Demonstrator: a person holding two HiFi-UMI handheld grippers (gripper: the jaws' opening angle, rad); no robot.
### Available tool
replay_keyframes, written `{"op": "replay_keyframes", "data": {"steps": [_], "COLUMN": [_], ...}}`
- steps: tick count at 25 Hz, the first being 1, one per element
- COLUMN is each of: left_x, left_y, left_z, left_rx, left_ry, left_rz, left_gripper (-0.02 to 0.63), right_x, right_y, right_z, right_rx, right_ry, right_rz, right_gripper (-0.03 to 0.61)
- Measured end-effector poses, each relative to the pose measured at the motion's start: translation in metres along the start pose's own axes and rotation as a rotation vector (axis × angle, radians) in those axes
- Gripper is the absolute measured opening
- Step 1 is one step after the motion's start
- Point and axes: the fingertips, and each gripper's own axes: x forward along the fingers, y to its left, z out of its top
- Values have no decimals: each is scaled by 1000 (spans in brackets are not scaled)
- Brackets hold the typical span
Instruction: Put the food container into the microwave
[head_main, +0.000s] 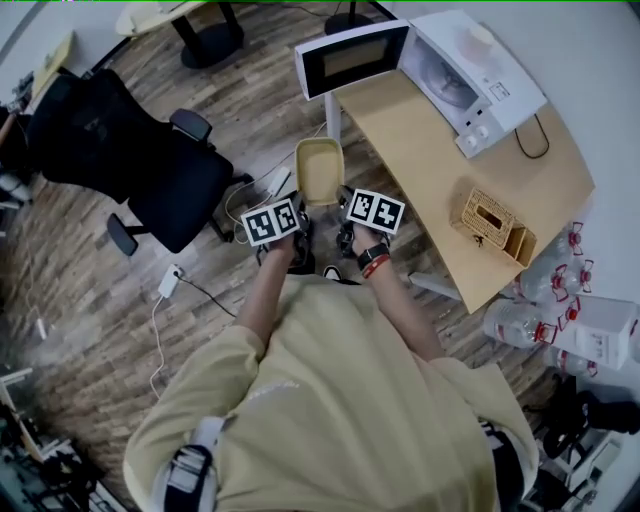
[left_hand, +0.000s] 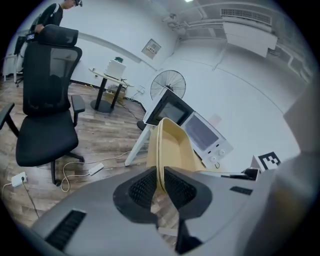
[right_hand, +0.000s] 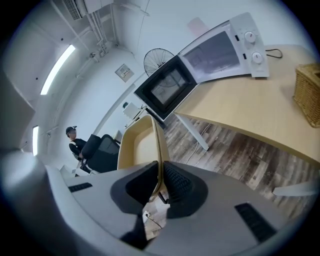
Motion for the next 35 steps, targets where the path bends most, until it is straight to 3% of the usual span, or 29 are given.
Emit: {"op": "replay_keyframes", "data": {"steps": [13, 21, 35], "left_x": [122, 182, 256], "left_y": [-58, -85, -135], "left_z": [62, 107, 124], "left_rx": [141, 216, 370], "left_ry": [161, 256, 474], "left_rz": [-199, -271, -419], "left_gripper": [60, 60, 60], "right_x": [18, 37, 38], "right_y": [-66, -88, -132], "right_z": [97, 145, 191], "right_rx": [152, 251, 416], "right_ry": [-169, -230, -360], "right_rz": [-189, -286, -415], "right_gripper": [57, 57, 58]}}
